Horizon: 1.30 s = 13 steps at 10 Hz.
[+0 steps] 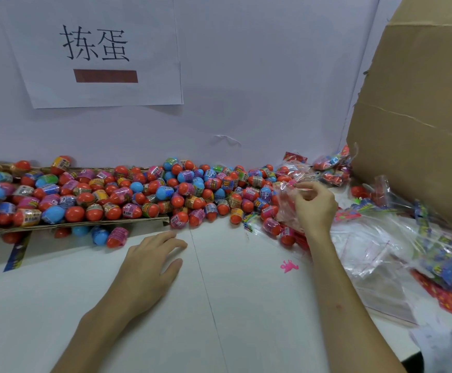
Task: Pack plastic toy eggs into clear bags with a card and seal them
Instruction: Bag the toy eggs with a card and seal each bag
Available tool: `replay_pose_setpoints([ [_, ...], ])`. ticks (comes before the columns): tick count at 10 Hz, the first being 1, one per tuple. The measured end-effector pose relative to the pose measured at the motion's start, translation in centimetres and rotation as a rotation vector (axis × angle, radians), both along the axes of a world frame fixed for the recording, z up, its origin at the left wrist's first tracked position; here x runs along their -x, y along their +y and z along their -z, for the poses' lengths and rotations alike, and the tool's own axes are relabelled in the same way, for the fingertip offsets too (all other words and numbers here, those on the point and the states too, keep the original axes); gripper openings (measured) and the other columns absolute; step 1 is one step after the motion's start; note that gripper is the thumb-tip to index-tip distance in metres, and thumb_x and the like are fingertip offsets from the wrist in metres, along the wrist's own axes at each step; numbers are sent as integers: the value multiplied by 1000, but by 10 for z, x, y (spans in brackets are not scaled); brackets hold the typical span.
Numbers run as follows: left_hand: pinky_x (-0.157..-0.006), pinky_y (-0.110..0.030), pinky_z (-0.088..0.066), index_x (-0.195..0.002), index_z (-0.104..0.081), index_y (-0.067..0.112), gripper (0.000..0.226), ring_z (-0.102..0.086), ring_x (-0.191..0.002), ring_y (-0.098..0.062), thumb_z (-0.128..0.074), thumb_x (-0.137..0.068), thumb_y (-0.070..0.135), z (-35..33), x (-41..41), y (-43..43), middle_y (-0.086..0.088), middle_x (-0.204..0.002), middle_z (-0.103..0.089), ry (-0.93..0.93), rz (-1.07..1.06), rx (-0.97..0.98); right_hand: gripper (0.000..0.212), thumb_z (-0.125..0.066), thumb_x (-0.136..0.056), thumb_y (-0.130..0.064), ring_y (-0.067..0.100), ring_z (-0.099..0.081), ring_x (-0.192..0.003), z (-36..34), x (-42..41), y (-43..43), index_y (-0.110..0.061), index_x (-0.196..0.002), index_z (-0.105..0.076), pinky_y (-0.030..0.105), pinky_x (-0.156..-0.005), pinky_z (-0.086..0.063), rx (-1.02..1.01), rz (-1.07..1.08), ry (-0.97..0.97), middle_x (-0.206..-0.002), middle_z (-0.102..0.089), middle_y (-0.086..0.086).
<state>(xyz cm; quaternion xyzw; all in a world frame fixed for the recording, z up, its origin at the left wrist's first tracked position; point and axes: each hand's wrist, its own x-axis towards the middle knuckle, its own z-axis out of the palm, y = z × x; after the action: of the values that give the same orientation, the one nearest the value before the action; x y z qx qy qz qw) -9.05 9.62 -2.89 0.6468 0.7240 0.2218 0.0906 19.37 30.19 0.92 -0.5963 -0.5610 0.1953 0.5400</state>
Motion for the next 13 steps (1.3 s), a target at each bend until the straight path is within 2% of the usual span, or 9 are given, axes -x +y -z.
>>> replay_pose_setpoints([
  [2, -116, -33, -26, -142, -54, 41, 37, -32, -146, -6, -52, -105, 37, -1, -2, -1, 17, -158, -39, -3, -1, -2, 27, -59, -101, -10, 24, -71, -102, -5, 5, -5, -11, -123, -73, 38, -91, -58, -140, 70, -6, -114, -76, 9],
  [5, -116, -32, -25, -142, -54, 41, 36, -31, -146, -6, -52, -105, 37, -2, -2, -1, 17, -158, -39, 3, 7, -2, 36, -61, -100, -8, 2, -62, -92, -8, 11, -8, -14, -135, -66, 1, -74, -43, -192, -3, -9, -125, -70, 0],
  [6, -115, -33, -26, -141, -55, 40, 36, -33, -145, -7, -53, -105, 37, -2, -2, -1, 16, -157, -41, 0, 10, -10, 33, -68, -94, -3, 10, -67, -75, -8, 13, -9, -15, -124, -73, 4, -63, -49, -194, -43, 20, -108, -72, -5],
  [7, -116, -33, -26, -141, -53, 41, 36, -32, -145, -7, -52, -105, 38, -3, -2, -1, 17, -158, -40, 9, 9, -1, 40, -75, -87, -1, 6, -72, -74, -9, 17, -13, -19, -123, -72, 23, -68, -62, -198, -97, 46, -109, -66, -14],
  [8, -117, -33, -26, -141, -53, 41, 36, -32, -145, -6, -51, -106, 38, -4, -3, -1, 17, -158, -39, 9, 4, -6, 59, -75, -84, 4, 9, -73, -90, -10, 28, -17, -20, -137, -61, 26, -82, -62, -254, -166, 40, -138, -62, -1],
  [10, -118, -35, -31, -132, -60, 40, 29, -40, -140, -5, -55, -105, 35, -6, -5, -3, 18, -149, -49, -78, 13, -30, 80, -72, -81, 12, -1, -70, -85, -16, 81, -56, -21, -148, -45, 6, -79, -52, -448, -398, -79, -126, -65, 15],
  [11, -103, -31, -52, -124, -64, 38, 24, -64, -117, -1, -64, -100, 35, -19, -15, 1, 15, -133, -65, -657, -26, -123, 78, -72, -83, 12, 5, -71, -88, -12, 106, -85, -17, -149, -43, 15, -79, -58, -494, -641, -112, -127, -63, 8],
  [12, -79, -35, -62, -134, -56, 34, 57, -77, -99, -23, -72, -82, 52, -31, -25, 5, 2, -126, -71, -1315, -114, -113, 83, -72, -83, 14, 5, -70, -101, -1, 126, -109, -21, -151, -40, 18, -87, -57, -474, -856, -180, -132, -65, -1],
  [13, -72, -35, -62, -142, -50, 28, 65, -78, -88, -28, -77, -85, 40, -29, -21, 1, -6, -118, -75, -1319, -193, -179, 80, -72, -83, 14, 1, -68, -106, 7, 136, -118, -21, -149, -42, 17, -91, -55, -420, -965, -134, -118, -70, -9],
])
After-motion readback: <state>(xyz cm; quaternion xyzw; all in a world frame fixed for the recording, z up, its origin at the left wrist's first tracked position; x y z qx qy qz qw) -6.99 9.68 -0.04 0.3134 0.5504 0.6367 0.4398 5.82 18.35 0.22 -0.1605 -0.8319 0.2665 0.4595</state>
